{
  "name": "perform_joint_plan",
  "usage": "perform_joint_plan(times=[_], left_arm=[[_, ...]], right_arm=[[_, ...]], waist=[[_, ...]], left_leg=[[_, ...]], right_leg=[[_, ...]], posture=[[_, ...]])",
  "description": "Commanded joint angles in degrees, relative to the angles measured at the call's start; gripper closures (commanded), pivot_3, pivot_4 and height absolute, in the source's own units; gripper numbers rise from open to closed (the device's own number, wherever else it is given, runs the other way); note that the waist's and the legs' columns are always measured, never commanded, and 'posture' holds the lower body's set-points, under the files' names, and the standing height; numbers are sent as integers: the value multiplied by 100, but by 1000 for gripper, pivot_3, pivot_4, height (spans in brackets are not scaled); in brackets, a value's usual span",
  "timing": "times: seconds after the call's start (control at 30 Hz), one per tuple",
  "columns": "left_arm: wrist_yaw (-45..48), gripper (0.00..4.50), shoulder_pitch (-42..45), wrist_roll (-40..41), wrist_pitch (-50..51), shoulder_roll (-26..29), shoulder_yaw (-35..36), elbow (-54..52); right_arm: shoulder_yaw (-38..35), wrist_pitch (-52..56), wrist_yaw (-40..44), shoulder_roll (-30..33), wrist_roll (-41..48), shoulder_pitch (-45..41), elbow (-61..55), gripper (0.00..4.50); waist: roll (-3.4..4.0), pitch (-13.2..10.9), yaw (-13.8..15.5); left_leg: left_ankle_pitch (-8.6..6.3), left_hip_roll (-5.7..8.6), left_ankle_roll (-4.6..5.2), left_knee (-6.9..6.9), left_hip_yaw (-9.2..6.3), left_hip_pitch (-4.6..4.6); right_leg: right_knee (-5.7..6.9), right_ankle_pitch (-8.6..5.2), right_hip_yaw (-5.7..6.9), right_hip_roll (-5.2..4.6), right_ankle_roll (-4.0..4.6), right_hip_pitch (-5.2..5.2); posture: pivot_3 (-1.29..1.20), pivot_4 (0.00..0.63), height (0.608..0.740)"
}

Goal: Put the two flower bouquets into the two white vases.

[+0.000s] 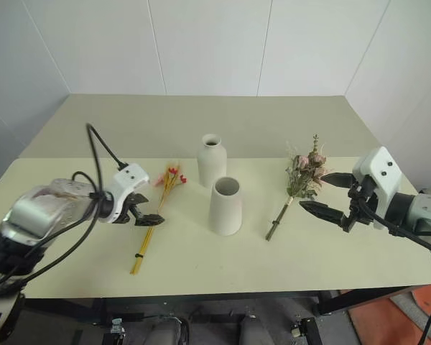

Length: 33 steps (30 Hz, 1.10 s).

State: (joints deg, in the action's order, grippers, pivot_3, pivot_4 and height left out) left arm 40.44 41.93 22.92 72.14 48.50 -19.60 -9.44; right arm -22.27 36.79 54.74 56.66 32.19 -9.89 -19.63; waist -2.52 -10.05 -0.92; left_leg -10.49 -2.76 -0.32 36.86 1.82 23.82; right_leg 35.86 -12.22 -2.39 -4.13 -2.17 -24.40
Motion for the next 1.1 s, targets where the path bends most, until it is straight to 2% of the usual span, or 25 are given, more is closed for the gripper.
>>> perform_joint_plan(times=[0.03, 0.17, 0.4, 0.53, 0.7, 0.77, 1.1], left_arm=[[-227, 0, 273, -257, 371, -207, -204, 238], [-282, 910, 418, -499, 257, -361, -371, 651], [-425, 3247, 495, -679, 269, -560, -152, 882], [-971, 4454, 490, -919, 19, -764, 406, 1125], [-1606, 4486, 415, -975, -2034, -1272, 1740, 1322], [-1585, 4486, 498, -914, -2945, -1461, 2124, 1464], [-1138, 4486, 1907, 234, -4085, -2541, 3324, 2342]], right_arm=[[-332, -29, -54, -4, 172, 56, -322, 42], [-485, 3, -39, 30, 259, 200, -415, 0], [-657, 32, -40, 94, 376, 380, -497, 0], [-678, 53, -69, 85, 402, 421, -539, 0], [-651, 65, -108, 37, 408, 448, -571, 0], [-633, 70, -133, 22, 413, 443, -584, 0], [-466, 84, -385, -95, 502, 322, -722, 0]], waist=[[0, 0, 2], [0, 0, 16], [0, 0, 19], [0, 0, 13], [-2, -1, 28], [-2, -1, 38], [-2, -1, 81]], left_leg=[[0, 0, 0, 0, -1, 0], [0, 0, 0, 1, -3, -2], [0, 2, 0, 2, -4, -4], [0, 2, 0, 2, -4, -5], [0, 3, 0, 3, -6, 0], [0, 5, 0, 4, -6, 2], [0, 14, 0, 9, -6, 3]], right_leg=[[0, 0, 0, 0, 0, 0], [1, 0, 2, 0, 0, 4], [2, 0, 1, -3, 0, 6], [2, 0, 1, -2, 0, 6], [1, 2, 2, -6, 1, 5], [0, 4, 4, -10, 2, 5], [-3, 10, 5, -15, -1, 13]], posture=[[0, 150, 740], [0, 150, 740], [0, 150, 740], [0, 150, 740], [0, 150, 740], [0, 150, 740], [0, 150, 740]])
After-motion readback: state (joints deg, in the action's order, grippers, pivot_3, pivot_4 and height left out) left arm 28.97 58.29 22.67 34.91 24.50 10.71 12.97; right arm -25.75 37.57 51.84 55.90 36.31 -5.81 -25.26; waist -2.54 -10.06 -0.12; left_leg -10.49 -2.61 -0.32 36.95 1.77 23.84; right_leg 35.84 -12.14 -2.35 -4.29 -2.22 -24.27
